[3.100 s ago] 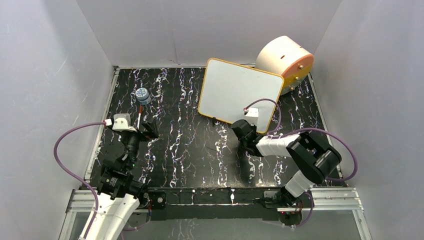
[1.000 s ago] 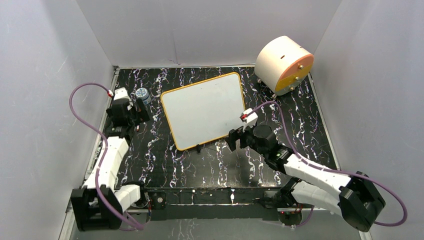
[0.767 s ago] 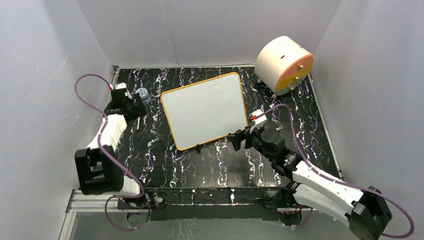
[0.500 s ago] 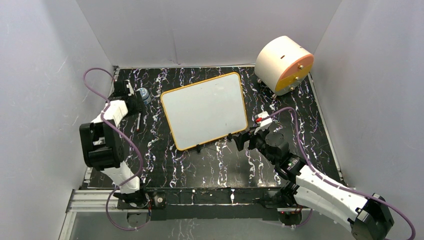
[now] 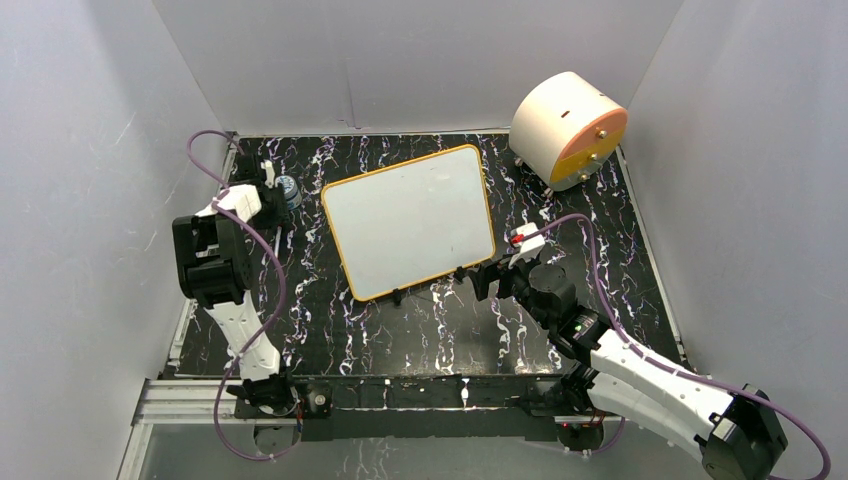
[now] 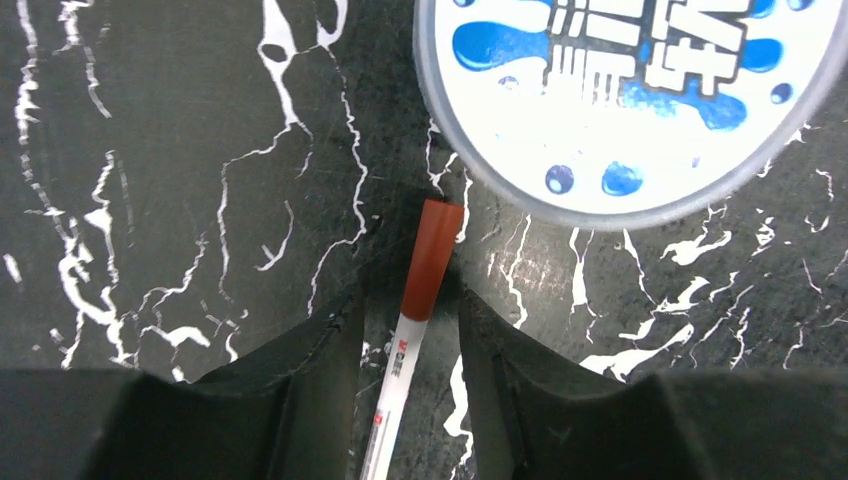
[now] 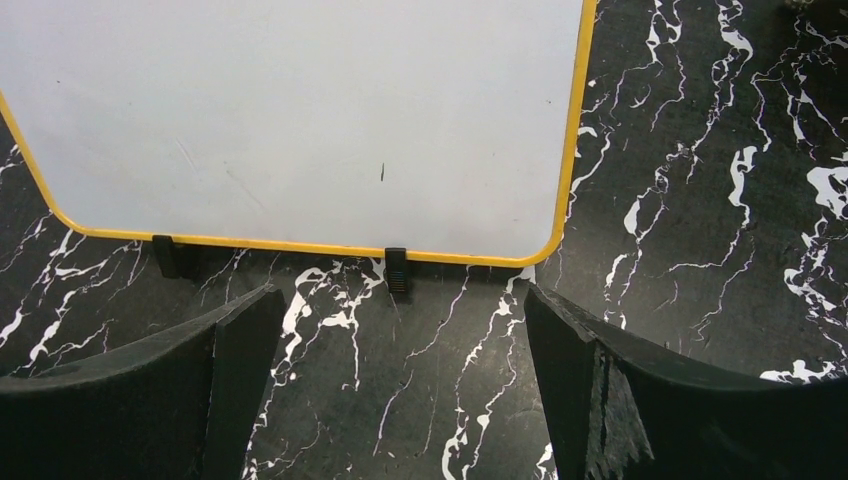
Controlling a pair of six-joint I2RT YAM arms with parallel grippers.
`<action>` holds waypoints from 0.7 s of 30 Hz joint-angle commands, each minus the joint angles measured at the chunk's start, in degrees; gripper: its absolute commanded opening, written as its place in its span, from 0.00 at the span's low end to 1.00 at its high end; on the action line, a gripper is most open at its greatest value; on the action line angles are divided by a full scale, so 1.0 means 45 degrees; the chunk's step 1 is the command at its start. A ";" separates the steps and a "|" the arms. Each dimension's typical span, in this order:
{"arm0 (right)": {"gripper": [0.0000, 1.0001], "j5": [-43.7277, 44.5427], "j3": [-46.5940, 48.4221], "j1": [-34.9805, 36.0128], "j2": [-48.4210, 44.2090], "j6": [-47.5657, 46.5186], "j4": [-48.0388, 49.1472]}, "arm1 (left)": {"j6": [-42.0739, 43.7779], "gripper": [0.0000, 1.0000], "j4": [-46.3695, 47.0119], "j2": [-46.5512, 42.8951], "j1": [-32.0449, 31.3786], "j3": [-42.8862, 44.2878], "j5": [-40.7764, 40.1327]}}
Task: Write a sentence on the whiteboard
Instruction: Open the whiteboard marker at the center of the board.
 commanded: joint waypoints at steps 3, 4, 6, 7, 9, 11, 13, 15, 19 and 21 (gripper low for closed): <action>0.99 0.0374 0.0080 0.0039 0.0003 -0.0207 0.0315 | 0.0225 0.37 -0.0360 0.0446 0.0047 0.0680 0.0508; 0.99 0.0350 0.0098 0.0031 0.0012 -0.0225 0.0295 | 0.0233 0.36 -0.0376 0.0535 0.0039 0.0720 0.0488; 0.99 0.0356 0.0126 0.0028 0.0011 -0.0245 0.0268 | 0.0224 0.34 -0.0411 0.0666 0.0037 0.0694 0.0516; 0.99 0.0372 0.0145 0.0041 0.0013 -0.0252 0.0247 | 0.0204 0.33 -0.0407 0.0701 0.0037 0.0639 0.0562; 0.99 0.0393 0.0175 0.0042 -0.0015 -0.0262 0.0203 | 0.0138 0.28 -0.0408 0.0704 0.0035 0.0516 0.0649; 0.99 0.0355 0.0158 0.0038 -0.0082 -0.0290 0.0178 | 0.0078 0.22 -0.0406 0.0609 0.0037 0.0363 0.0658; 0.99 0.0309 0.0149 0.0046 -0.0122 -0.0322 0.0177 | 0.0019 0.18 -0.0375 0.0432 0.0037 0.0174 0.0625; 0.99 0.0279 0.0148 0.0043 -0.0161 -0.0347 0.0177 | -0.0028 0.14 -0.0351 0.0210 0.0039 -0.0067 0.0605; 0.99 0.0170 0.0148 0.0033 -0.0221 -0.0389 0.0177 | -0.0306 0.06 -0.0318 -0.0520 0.0037 -0.0568 0.0602; 0.99 0.0044 0.0167 0.0041 -0.0211 -0.0403 0.0177 | -0.0495 0.03 -0.0291 -0.1025 0.0036 -0.0908 0.0601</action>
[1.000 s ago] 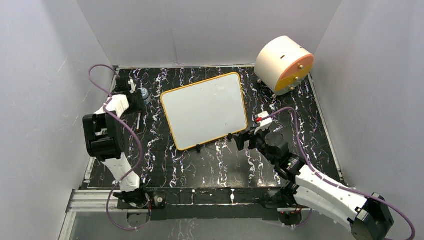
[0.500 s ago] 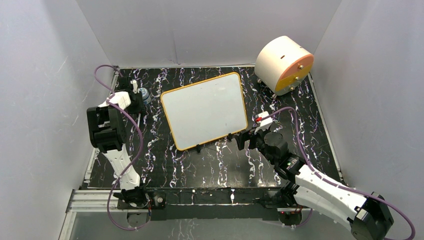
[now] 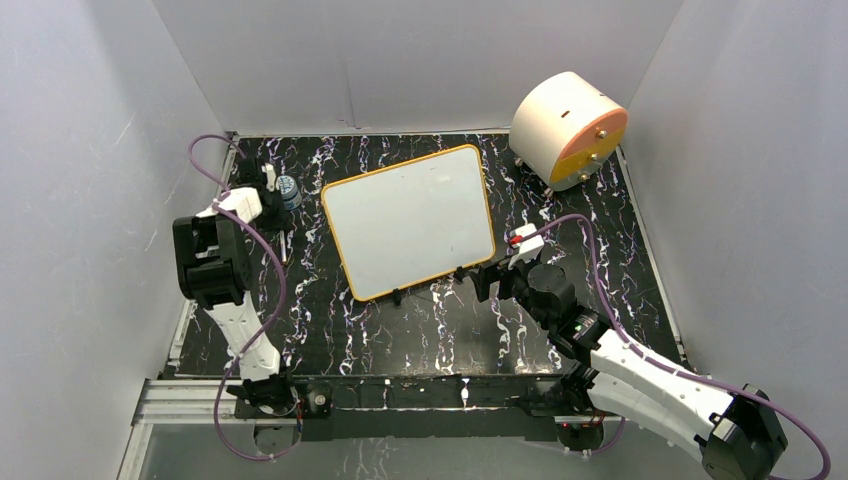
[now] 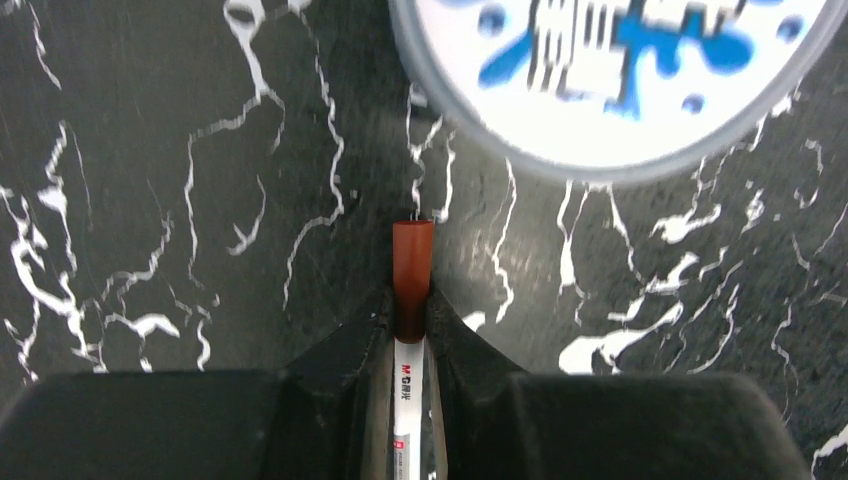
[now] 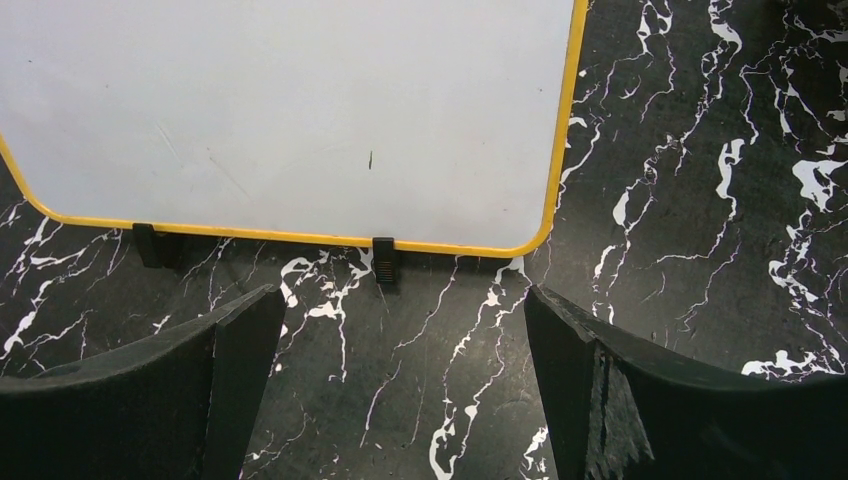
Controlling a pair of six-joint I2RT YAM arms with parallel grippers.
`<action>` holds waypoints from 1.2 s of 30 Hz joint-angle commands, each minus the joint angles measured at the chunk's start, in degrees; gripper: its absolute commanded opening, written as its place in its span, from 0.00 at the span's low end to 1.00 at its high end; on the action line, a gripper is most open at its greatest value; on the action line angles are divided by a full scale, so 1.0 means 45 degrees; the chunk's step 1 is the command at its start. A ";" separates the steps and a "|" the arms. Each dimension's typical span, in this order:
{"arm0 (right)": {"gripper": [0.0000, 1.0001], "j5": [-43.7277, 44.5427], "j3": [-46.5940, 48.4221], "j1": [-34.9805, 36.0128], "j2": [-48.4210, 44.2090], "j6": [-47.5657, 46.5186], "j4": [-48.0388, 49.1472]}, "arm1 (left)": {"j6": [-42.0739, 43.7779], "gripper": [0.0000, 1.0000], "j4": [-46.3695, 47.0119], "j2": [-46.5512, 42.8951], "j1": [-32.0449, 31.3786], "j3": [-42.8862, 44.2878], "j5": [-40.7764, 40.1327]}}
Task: Write a sentence on the whiteboard
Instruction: Open the whiteboard marker at the center of the board.
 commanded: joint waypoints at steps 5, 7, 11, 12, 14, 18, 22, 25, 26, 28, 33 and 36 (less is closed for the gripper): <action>0.99 -0.0398 0.0268 0.0044 -0.0167 -0.0226 0.0522 | -0.1083 0.00 -0.0622 -0.2768 0.0037 -0.1289 0.0172; 0.99 -0.0401 0.0363 0.0043 -0.0139 -0.0251 0.0522 | -0.1472 0.00 -0.0570 -0.3534 0.0042 -0.1624 0.0578; 0.99 -0.0649 0.0578 0.0028 -0.0027 -0.0304 0.0476 | -0.2391 0.00 -0.0454 -0.5159 0.0037 -0.2169 0.1486; 0.99 -0.0756 0.0626 0.0027 -0.0019 -0.0294 0.0465 | -0.2607 0.00 -0.0452 -0.5567 0.0037 -0.2259 0.1767; 0.99 -0.1061 0.0761 0.0046 0.0008 -0.0330 0.0439 | -0.3141 0.00 -0.0391 -0.6395 0.0037 -0.2502 0.2478; 0.99 -0.1619 0.1152 0.0032 -0.0020 -0.0120 0.0347 | -0.4366 0.00 -0.0283 -0.8156 0.0036 -0.2983 0.3852; 0.99 -0.1990 0.1547 0.0037 -0.0118 0.0102 0.0232 | -0.5799 0.00 0.0447 -1.0088 0.0019 -0.3750 0.4792; 0.99 -0.2209 0.1746 0.0028 -0.0160 0.0328 0.0318 | -0.6805 0.00 0.0824 -1.1323 0.0000 -0.4143 0.5434; 0.99 -0.2225 0.1786 0.0039 -0.0162 0.0371 0.0358 | -0.7014 0.00 0.0838 -1.1633 -0.0002 -0.4219 0.5664; 0.99 -0.2289 0.1915 0.0041 -0.0175 0.0292 0.0306 | -0.7561 0.00 0.0894 -1.2220 -0.0055 -0.4441 0.6074; 0.99 -0.2979 0.2062 0.0046 -0.0408 0.0416 0.0710 | -0.9134 0.00 0.1700 -1.3688 -0.0557 -0.5426 0.7024; 0.99 -0.3553 0.1964 0.0037 -0.0522 0.0699 0.1325 | -1.0062 0.00 0.2506 -1.4441 -0.1172 -0.6122 0.7251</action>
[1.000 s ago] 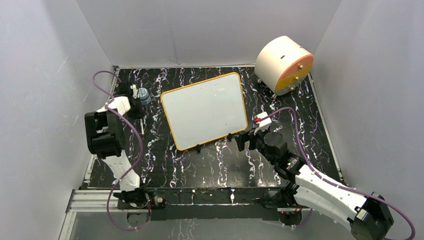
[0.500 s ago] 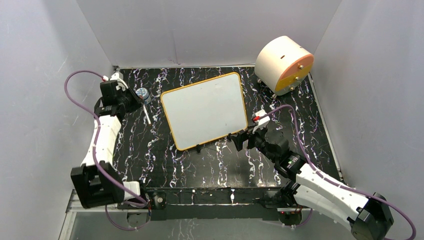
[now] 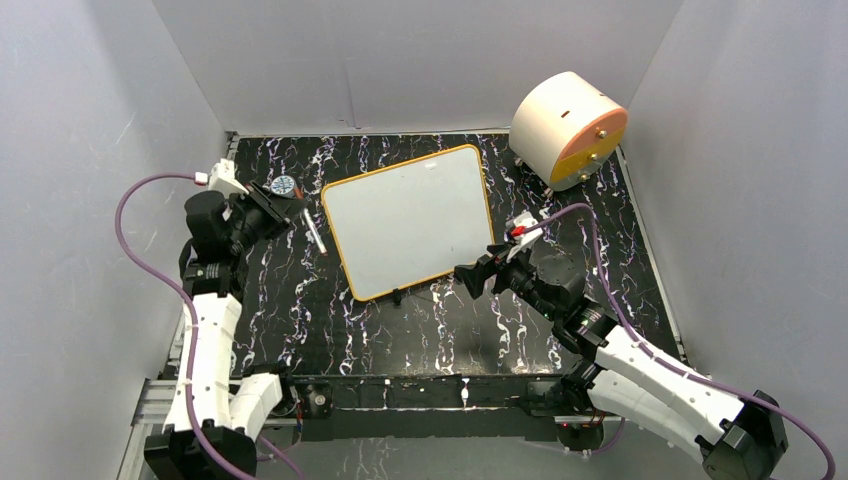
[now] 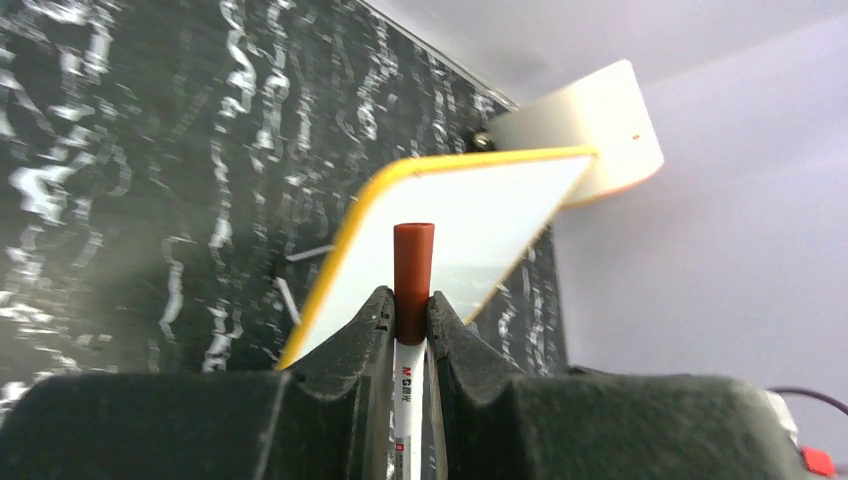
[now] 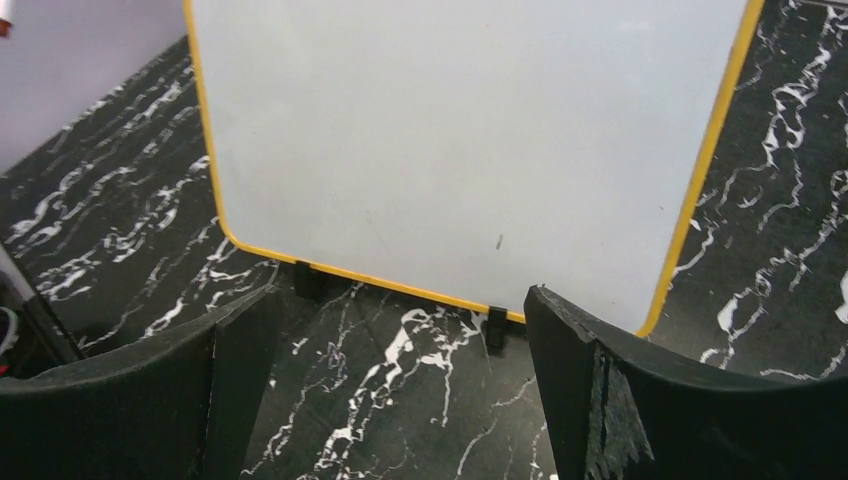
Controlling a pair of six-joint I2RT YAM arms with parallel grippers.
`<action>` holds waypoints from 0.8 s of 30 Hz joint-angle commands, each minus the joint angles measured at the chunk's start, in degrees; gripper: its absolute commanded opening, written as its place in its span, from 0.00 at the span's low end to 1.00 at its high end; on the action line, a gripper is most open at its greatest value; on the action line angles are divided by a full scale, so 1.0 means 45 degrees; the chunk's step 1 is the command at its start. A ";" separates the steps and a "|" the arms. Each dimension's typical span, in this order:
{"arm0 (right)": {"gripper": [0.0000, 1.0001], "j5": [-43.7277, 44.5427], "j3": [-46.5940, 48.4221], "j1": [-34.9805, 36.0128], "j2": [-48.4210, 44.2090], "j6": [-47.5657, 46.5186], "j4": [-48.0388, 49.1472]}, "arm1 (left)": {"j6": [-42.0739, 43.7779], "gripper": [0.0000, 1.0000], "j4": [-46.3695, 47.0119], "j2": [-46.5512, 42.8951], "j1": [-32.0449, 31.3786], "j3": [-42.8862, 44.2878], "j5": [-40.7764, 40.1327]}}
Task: Write a sentence on the whiteboard
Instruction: Open the whiteboard marker at the center of the board.
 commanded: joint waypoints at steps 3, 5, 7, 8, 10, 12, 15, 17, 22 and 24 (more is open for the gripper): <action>0.99 -0.1217 0.0421 0.0056 -0.0315 0.0684 0.2027 | -0.2374 0.00 0.1676 -0.1582 -0.1595 -0.1175 0.0537; 0.99 -0.1221 0.0287 0.0045 -0.0255 0.0974 0.2495 | -0.2851 0.00 0.1988 -0.2001 -0.2199 -0.1517 0.0059; 0.99 -0.1642 0.0201 0.0059 -0.0154 0.1249 0.2936 | -0.3475 0.00 0.2682 -0.2187 -0.2801 -0.1913 -0.0385; 0.99 -0.1699 0.0195 0.0053 -0.0093 0.1387 0.3104 | -0.3747 0.00 0.3032 -0.2243 -0.3134 -0.2137 -0.0579; 0.99 -0.1718 0.0239 0.0066 0.0088 0.1659 0.3369 | -0.4109 0.00 0.3565 -0.2226 -0.3749 -0.2532 -0.1139; 0.99 -0.1829 0.0269 0.0055 0.0329 0.1787 0.3664 | -0.4480 0.00 0.4262 -0.2135 -0.4293 -0.2928 -0.1578; 0.99 -0.1798 0.0404 0.0052 0.0725 0.2042 0.3870 | -0.5251 0.00 0.5833 -0.2029 -0.5062 -0.3692 -0.2316; 0.99 -0.1825 0.0485 0.0061 0.0916 0.2212 0.4012 | -0.5180 0.00 0.5918 -0.1939 -0.5625 -0.3738 -0.3090; 0.99 -0.1915 0.0249 0.0064 0.1157 0.2535 0.4995 | -0.5438 0.00 0.6050 -0.1837 -0.6726 -0.3952 -0.4979; 0.99 -0.1998 0.0272 0.0064 0.1272 0.2724 0.5247 | -0.5677 0.00 0.6217 -0.1688 -0.7146 -0.4031 -0.5547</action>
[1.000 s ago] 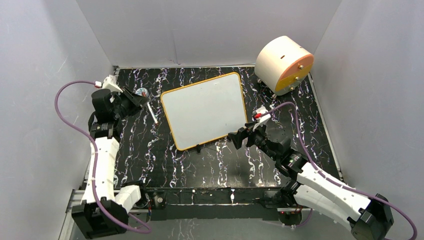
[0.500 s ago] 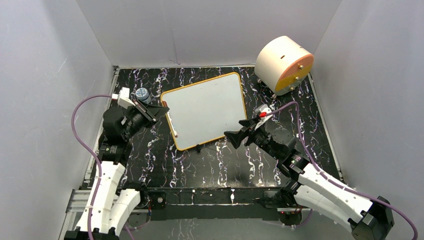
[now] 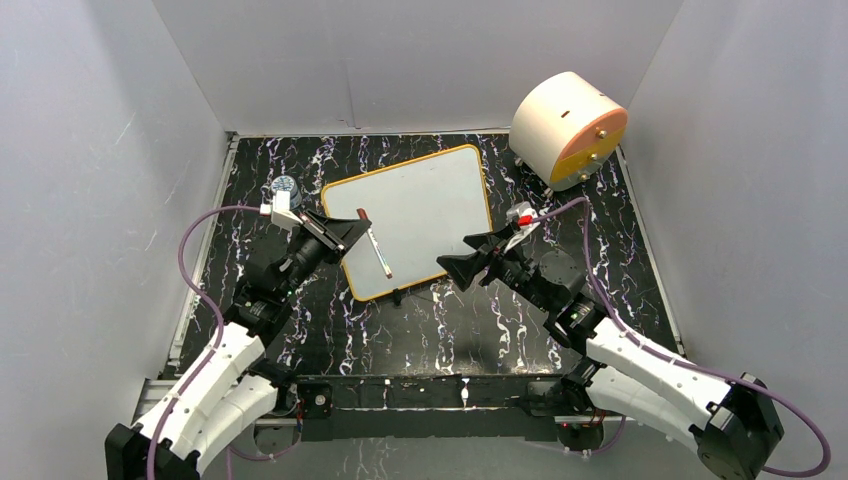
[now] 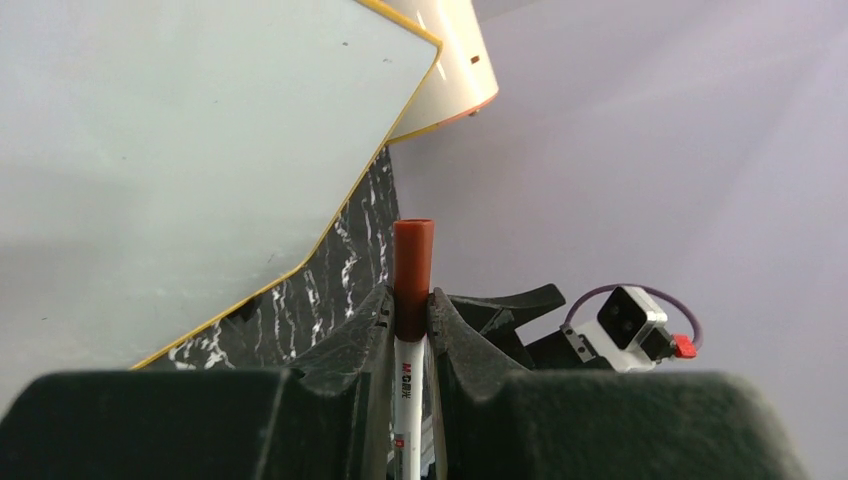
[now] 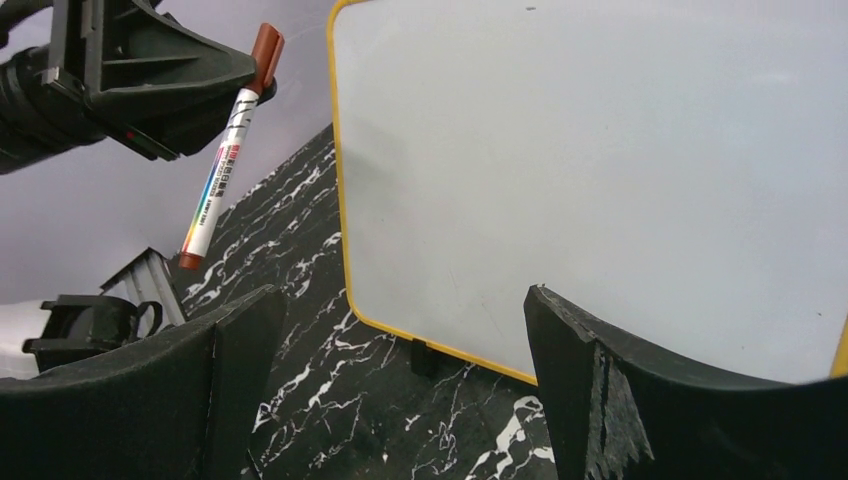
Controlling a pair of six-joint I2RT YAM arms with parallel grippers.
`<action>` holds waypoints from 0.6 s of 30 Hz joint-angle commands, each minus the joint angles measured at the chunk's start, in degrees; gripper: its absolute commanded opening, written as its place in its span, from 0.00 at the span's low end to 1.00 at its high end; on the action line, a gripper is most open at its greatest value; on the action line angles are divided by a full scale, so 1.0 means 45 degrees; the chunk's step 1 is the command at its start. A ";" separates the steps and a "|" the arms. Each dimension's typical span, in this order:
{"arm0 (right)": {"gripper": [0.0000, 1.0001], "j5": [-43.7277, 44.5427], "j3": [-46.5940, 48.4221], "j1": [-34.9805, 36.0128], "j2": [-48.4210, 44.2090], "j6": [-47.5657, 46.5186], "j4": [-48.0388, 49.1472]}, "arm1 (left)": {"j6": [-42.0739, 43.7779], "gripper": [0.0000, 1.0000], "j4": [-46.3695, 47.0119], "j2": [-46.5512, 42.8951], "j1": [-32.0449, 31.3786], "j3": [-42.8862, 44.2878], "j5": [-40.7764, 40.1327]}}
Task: Write a sentence on the whiteboard
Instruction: Open the whiteboard marker at the center of the board.
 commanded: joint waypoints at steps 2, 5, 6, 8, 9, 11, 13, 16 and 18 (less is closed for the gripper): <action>0.99 -0.0285 0.0206 0.0064 0.0143 0.0668 0.2147 | -0.0663 0.00 0.1258 0.0213 -0.1301 -0.0115 -0.2702; 0.98 -0.0463 0.0180 0.0066 0.0359 0.0998 0.2658 | -0.0819 0.00 0.1800 0.0502 -0.2358 -0.0330 -0.4068; 0.98 -0.0557 0.0224 0.0054 0.0449 0.1095 0.2772 | -0.0821 0.00 0.1960 0.0633 -0.2731 -0.0369 -0.4587; 0.97 -0.0633 0.0251 0.0054 0.0650 0.1269 0.3095 | -0.0781 0.00 0.2343 0.1024 -0.3454 -0.0375 -0.5587; 0.97 -0.0646 0.0243 0.0064 0.0740 0.1353 0.3246 | -0.0770 0.00 0.2623 0.1275 -0.3835 -0.0375 -0.5956; 0.97 -0.0656 0.0256 0.0064 0.0978 0.1511 0.3543 | -0.0782 0.00 0.3143 0.1784 -0.4446 -0.0333 -0.6634; 0.96 -0.0729 0.0258 0.0066 0.1222 0.1668 0.3891 | -0.0854 0.00 0.3500 0.2273 -0.5027 -0.0243 -0.7366; 0.95 -0.0670 0.0234 0.0066 0.1615 0.1827 0.4335 | -0.1072 0.00 0.4285 0.2923 -0.5852 -0.0240 -0.8468; 0.94 -0.0412 0.0171 0.0066 0.1851 0.2003 0.4575 | -0.1323 0.00 0.4658 0.3352 -0.6356 -0.0160 -0.9140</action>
